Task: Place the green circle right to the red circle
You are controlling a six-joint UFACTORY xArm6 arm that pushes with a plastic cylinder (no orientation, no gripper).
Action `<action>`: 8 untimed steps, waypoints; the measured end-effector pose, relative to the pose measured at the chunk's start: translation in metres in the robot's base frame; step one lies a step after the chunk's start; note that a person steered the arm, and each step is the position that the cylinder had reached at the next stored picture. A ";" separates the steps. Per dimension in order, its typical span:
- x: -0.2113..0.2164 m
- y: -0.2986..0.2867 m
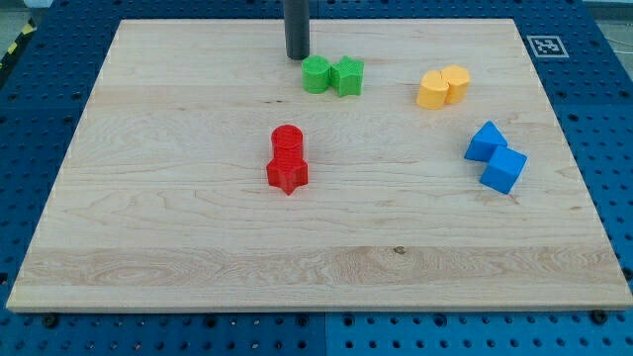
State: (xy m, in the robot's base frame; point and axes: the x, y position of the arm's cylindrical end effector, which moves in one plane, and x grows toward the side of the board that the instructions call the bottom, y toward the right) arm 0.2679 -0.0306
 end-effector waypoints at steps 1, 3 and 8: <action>0.000 0.001; 0.024 0.013; 0.072 0.050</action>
State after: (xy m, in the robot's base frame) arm 0.3400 0.0192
